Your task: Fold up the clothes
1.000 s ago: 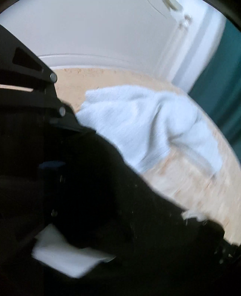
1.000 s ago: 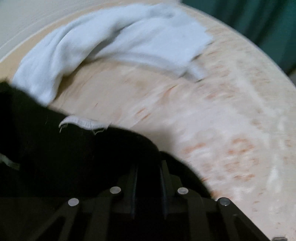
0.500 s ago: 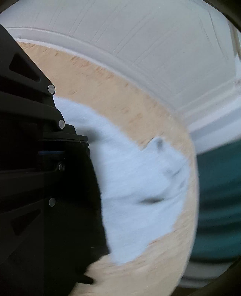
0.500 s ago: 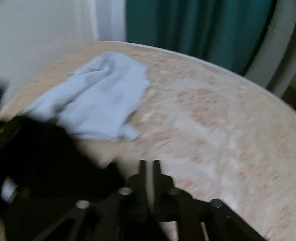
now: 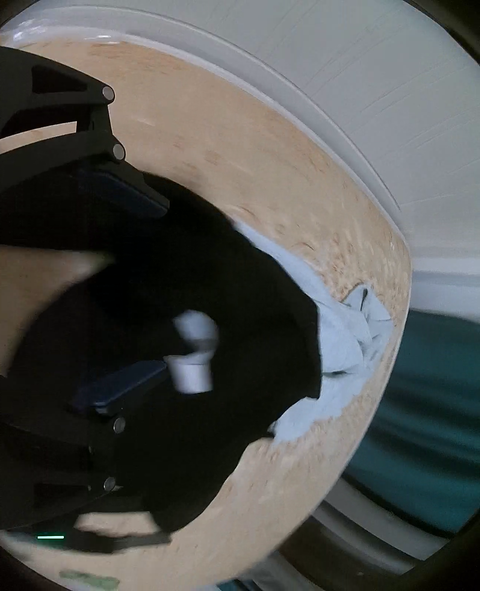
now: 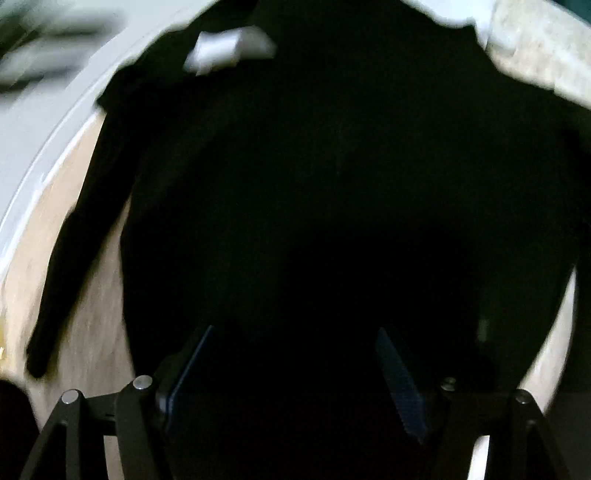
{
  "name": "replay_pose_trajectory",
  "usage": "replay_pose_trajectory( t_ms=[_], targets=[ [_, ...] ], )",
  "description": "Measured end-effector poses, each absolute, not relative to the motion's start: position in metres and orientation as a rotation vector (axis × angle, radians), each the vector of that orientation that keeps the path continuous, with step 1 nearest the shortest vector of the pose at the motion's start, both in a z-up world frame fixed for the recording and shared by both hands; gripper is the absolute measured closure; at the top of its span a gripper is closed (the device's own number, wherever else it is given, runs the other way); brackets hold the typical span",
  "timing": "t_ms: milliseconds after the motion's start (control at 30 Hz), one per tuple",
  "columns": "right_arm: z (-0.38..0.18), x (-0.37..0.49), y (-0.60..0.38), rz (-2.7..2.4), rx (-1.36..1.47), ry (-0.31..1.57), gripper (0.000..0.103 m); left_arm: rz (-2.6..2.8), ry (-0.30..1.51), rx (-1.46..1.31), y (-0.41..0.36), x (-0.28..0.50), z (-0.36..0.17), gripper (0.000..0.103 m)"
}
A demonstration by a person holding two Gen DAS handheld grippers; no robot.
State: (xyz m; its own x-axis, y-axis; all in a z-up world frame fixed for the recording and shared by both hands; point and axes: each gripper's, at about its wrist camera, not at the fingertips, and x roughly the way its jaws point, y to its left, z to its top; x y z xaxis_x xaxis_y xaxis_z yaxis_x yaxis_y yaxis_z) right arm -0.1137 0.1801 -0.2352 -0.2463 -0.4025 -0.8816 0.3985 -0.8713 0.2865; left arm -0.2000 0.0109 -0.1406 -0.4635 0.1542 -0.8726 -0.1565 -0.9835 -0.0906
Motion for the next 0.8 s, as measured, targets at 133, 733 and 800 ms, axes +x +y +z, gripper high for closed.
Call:
replay_pose_trajectory(
  t_ms=[133, 733, 800],
  targets=[
    [-0.234, -0.155, 0.167, -2.241, 1.489, -0.096, 0.030, 2.611, -0.085, -1.519, -0.041, -0.129, -0.129, 0.021],
    [-0.122, 0.004, 0.050, -2.083, 1.181, 0.158, 0.097, 2.287, -0.767, -1.630, -0.102, -0.080, -0.129, 0.020],
    [-0.124, 0.049, 0.027, -1.958, 1.193, 0.236, 0.097, 2.271, -0.810, -1.688, -0.103, -0.082, -0.136, 0.020]
  ],
)
